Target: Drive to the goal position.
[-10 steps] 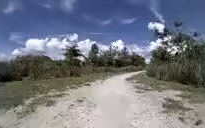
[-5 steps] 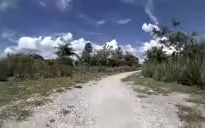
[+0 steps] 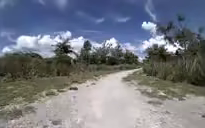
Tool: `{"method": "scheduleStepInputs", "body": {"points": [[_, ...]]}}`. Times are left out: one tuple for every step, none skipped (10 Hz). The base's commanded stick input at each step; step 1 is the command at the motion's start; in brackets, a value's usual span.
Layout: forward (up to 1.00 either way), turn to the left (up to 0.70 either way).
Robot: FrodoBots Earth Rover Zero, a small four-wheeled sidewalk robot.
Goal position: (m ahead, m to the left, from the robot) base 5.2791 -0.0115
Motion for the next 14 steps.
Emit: {"method": "scheduleStepInputs", "body": {"points": [[0.85,0.0],[0.85,0.0],[0.85,0.0],[0.85,0.0],[0.85,0.0],[0.85,0.0],[0.85,0.0],[0.85,0.0],[0.85,0.0],[0.85,0.0],[0.85,0.0],[0.85,0.0],[0.85,0.0],[0.85,0.0]]}}
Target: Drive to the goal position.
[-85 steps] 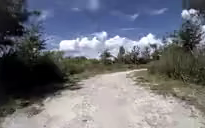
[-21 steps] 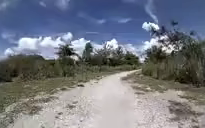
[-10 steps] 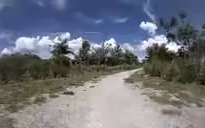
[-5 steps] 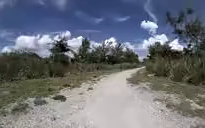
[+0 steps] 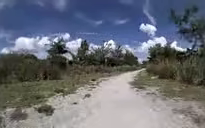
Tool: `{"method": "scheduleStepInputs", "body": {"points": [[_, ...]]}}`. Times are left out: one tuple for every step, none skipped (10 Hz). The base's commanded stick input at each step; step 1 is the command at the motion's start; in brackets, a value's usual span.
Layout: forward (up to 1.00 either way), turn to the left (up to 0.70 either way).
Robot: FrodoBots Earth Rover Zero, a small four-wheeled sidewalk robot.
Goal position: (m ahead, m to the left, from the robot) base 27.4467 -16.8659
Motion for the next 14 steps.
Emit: {"method": "scheduleStepInputs", "body": {"points": [[0.85,0.0],[0.85,0.0],[0.85,0.0],[0.85,0.0],[0.85,0.0],[0.85,0.0],[0.85,0.0],[0.85,0.0],[0.85,0.0],[0.85,0.0],[0.85,-0.12],[0.85,-0.34],[0.85,-0.29],[0.85,-0.17]]}}
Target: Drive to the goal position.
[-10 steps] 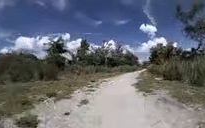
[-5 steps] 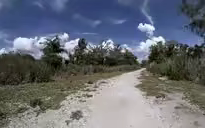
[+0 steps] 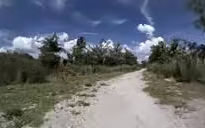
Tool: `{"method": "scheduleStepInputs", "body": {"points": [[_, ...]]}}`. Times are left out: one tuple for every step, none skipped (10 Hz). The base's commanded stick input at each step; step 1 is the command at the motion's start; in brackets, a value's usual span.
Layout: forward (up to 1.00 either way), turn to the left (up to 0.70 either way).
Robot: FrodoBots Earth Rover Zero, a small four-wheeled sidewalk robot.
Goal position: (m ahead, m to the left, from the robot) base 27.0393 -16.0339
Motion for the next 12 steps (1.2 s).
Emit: {"method": "scheduleStepInputs", "body": {"points": [[0.85,-0.05],[0.85,0.0],[0.85,-0.01],[0.85,-0.08],[0.85,-0.25],[0.85,-0.26],[0.85,0.0],[0.85,0.0],[0.85,0.0],[0.85,0.0],[0.85,0.0],[0.85,0.0]]}}
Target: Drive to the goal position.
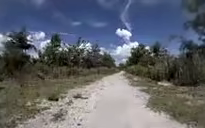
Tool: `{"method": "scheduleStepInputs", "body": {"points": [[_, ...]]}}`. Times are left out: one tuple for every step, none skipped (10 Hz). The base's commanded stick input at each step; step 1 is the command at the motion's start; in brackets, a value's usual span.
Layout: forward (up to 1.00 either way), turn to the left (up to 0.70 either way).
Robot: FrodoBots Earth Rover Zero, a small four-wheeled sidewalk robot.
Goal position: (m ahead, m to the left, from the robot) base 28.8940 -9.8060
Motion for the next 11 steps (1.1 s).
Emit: {"method": "scheduleStepInputs", "body": {"points": [[0.85,0.0],[0.85,0.0],[0.85,0.0],[0.85,0.0],[0.85,0.0],[0.85,0.0],[0.85,0.0],[0.85,0.0],[0.85,0.0],[0.85,0.0],[0.85,0.0]]}}
